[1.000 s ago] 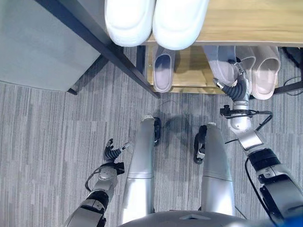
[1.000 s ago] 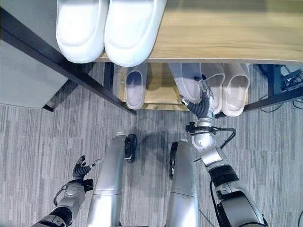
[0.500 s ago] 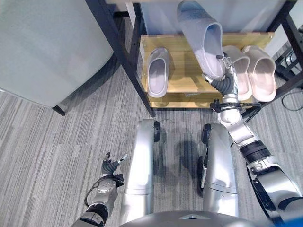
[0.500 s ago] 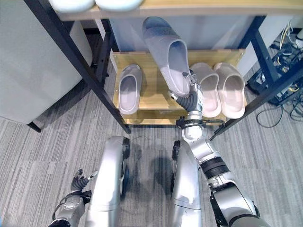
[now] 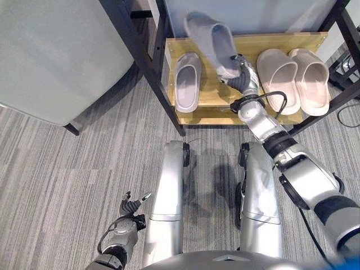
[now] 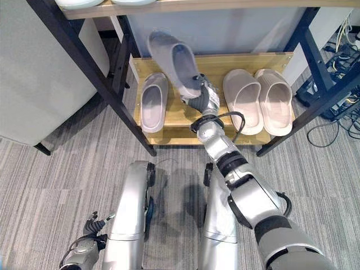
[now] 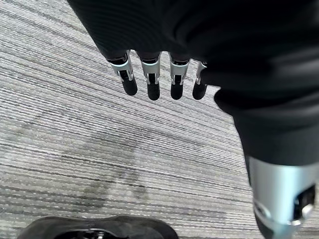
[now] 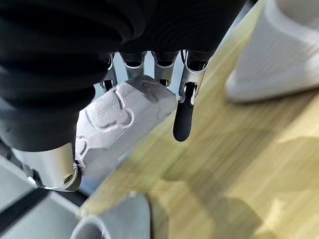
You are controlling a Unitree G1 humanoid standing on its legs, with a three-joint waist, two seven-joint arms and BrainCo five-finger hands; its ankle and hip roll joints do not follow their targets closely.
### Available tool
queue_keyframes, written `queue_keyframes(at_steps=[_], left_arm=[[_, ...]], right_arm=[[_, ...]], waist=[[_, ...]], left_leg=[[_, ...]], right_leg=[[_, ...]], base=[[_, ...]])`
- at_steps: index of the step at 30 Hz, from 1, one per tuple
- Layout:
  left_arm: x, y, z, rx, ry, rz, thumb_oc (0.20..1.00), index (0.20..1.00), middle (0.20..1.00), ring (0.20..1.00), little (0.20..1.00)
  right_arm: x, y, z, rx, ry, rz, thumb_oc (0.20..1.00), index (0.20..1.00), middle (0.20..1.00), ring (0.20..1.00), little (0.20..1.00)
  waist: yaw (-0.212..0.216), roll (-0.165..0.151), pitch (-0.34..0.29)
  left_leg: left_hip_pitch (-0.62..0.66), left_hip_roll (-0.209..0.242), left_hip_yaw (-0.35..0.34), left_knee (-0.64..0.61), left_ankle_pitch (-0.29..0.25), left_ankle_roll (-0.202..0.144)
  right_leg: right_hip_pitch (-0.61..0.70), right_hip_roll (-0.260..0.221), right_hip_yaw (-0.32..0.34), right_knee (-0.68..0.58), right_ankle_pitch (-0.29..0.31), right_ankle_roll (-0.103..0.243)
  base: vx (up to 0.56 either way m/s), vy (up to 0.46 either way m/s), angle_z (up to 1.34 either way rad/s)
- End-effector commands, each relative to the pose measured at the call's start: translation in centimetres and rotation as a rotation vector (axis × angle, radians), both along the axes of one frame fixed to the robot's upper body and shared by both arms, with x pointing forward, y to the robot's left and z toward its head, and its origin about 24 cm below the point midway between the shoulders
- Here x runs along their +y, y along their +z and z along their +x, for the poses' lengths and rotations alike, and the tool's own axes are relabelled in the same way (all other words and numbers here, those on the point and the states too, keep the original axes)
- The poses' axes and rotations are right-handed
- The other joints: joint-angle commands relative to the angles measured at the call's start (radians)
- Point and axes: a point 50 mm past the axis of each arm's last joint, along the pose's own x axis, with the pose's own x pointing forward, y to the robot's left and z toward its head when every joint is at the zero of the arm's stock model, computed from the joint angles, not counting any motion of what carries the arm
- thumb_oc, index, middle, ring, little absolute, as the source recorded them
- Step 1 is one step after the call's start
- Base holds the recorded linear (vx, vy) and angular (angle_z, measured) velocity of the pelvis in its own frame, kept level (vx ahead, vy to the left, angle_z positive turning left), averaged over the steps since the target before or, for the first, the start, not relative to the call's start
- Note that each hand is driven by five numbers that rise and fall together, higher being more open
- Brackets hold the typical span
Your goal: Arrange the slippers neatly on the shoe rack.
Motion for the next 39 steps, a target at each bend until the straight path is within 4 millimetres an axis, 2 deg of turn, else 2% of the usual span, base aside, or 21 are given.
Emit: queue_keyframes(at_steps=[1,7,9,10,11,13,17,18,20,25,26,27,34,39], left_arm=[[0.2,-0.4,-0.7,0.036,-0.020,0.013,1.000,1.000,1.000,1.000,1.000],[0.1,-0.6,-0.9,0.064,-0.026,0.033,1.000,1.000,1.000,1.000,1.000],[-0.2,-1.0,-1.4,0.078,0.030,-0.022,1.000,1.000,1.000,1.000,1.000],[-0.4,-1.5,-2.0,0.076,0.165,-0.130,1.000,1.000,1.000,1.000,1.000],[-0.6,-1.5,-1.9,0.069,0.187,-0.152,1.000,1.000,1.000,1.000,1.000],[-0.6,-1.4,-1.7,0.069,0.177,-0.143,1.000,1.000,1.000,1.000,1.000],[-0.5,-1.6,-2.2,0.102,0.142,-0.103,1.000,1.000,1.000,1.000,1.000],[-0.6,-1.8,-2.4,0.108,0.160,-0.119,1.000,1.000,1.000,1.000,1.000],[-0.9,-2.1,-2.9,0.116,0.243,-0.176,1.000,1.000,1.000,1.000,1.000],[-0.9,-2.1,-2.9,0.112,0.221,-0.166,1.000,1.000,1.000,1.000,1.000],[-1.0,-2.1,-2.9,0.115,0.212,-0.163,1.000,1.000,1.000,1.000,1.000],[-1.1,-2.2,-3.1,0.124,0.206,-0.164,1.000,1.000,1.000,1.000,1.000],[-0.9,-2.7,-4.5,0.181,0.198,-0.131,1.000,1.000,1.000,1.000,1.000],[-1.1,-3.0,-5.5,0.210,0.220,-0.125,1.000,1.000,1.000,1.000,1.000]], right_arm=[[1.1,3.2,-0.2,-0.112,0.047,0.055,0.200,0.200,0.200,0.200,0.200],[1.2,1.1,0.0,-0.038,0.000,0.091,0.200,0.200,0.200,0.200,0.200],[1.2,0.8,0.1,-0.029,-0.011,0.080,0.200,0.200,0.200,0.200,0.200],[1.4,0.0,-0.2,-0.002,-0.014,0.071,0.200,0.200,0.200,0.200,0.200],[1.5,-0.4,-0.3,0.008,-0.013,0.071,0.200,0.200,0.200,0.200,0.200],[1.1,-1.7,-0.7,0.034,-0.034,0.085,0.200,0.200,0.200,0.200,0.200],[1.0,-2.7,-1.2,0.047,-0.045,0.125,0.200,0.200,0.200,0.200,0.200],[1.0,-2.9,-1.3,0.047,-0.045,0.138,0.200,0.200,0.200,0.200,0.200],[0.9,-4.7,-2.2,0.082,-0.046,0.151,0.200,0.200,0.200,0.200,0.200],[-0.5,-4.8,-2.3,0.085,-0.080,0.149,0.200,0.200,0.200,0.200,0.200],[-0.6,-4.8,-2.2,0.086,-0.087,0.163,0.956,0.956,0.956,0.956,0.956],[-0.5,-4.6,-2.1,0.082,-0.089,0.185,1.000,1.000,1.000,1.000,1.000],[-0.3,-3.8,-2.9,0.001,-0.072,0.314,1.000,1.000,1.000,1.000,1.000],[0.5,-4.2,-4.6,-0.026,-0.008,0.528,1.000,1.000,1.000,1.000,1.000]], waist=[[0.026,-0.004,-0.001],[0.022,-0.002,0.004],[0.020,-0.002,0.003],[0.016,-0.003,0.003],[0.015,-0.002,0.004],[0.013,-0.002,-0.004],[0.011,-0.003,-0.006],[0.010,-0.004,-0.005],[0.007,-0.005,-0.004],[0.013,0.004,-0.001],[0.013,0.005,-0.001],[0.014,0.008,-0.001],[0.016,0.019,0.015],[0.015,0.024,0.022]], left_leg=[[0.001,-0.002,0.004,0.011,-0.001,0.098],[-0.006,0.001,0.010,0.028,-0.007,0.100],[-0.006,0.001,0.012,0.032,-0.010,0.101],[-0.002,0.002,0.011,0.036,-0.016,0.103],[0.001,0.002,0.011,0.036,-0.017,0.103],[0.013,0.003,0.014,0.045,-0.026,0.103],[0.022,0.005,0.014,0.061,-0.036,0.105],[0.027,0.005,0.015,0.062,-0.038,0.106],[0.045,0.010,0.013,0.075,-0.045,0.109],[0.058,0.011,0.017,0.110,-0.056,0.110],[0.055,0.010,0.017,0.115,-0.056,0.111],[0.052,0.006,0.019,0.123,-0.057,0.112],[0.048,-0.003,0.025,0.153,-0.063,0.115],[0.044,-0.012,0.025,0.170,-0.061,0.113]], right_leg=[[0.045,0.012,0.039,0.007,0.179,-0.039],[0.040,0.016,0.048,0.023,0.178,-0.041],[0.039,0.017,0.050,0.027,0.180,-0.040],[0.042,0.018,0.050,0.027,0.177,-0.042],[0.044,0.018,0.049,0.027,0.177,-0.042],[0.057,0.020,0.050,0.031,0.175,-0.040],[0.068,0.023,0.053,0.041,0.176,-0.037],[0.071,0.025,0.056,0.041,0.176,-0.037],[0.087,0.028,0.053,0.046,0.177,-0.036],[0.096,0.020,0.062,0.066,0.176,-0.021],[0.094,0.022,0.065,0.071,0.177,-0.021],[0.091,0.024,0.070,0.082,0.176,-0.023],[0.097,0.023,0.083,0.117,0.175,-0.023],[0.103,0.019,0.089,0.135,0.170,-0.026]], base=[[0.00,0.000,0.00],[0.00,0.000,0.00],[0.00,0.000,0.00],[0.00,0.000,0.00],[0.04,0.010,-0.03],[0.05,0.004,-0.04],[0.02,-0.003,-0.07],[0.01,-0.002,-0.04],[0.02,0.002,-0.03],[0.04,-0.008,-0.10],[0.03,0.007,0.02],[0.00,0.000,0.00],[0.02,0.004,0.01],[0.00,0.000,0.00]])
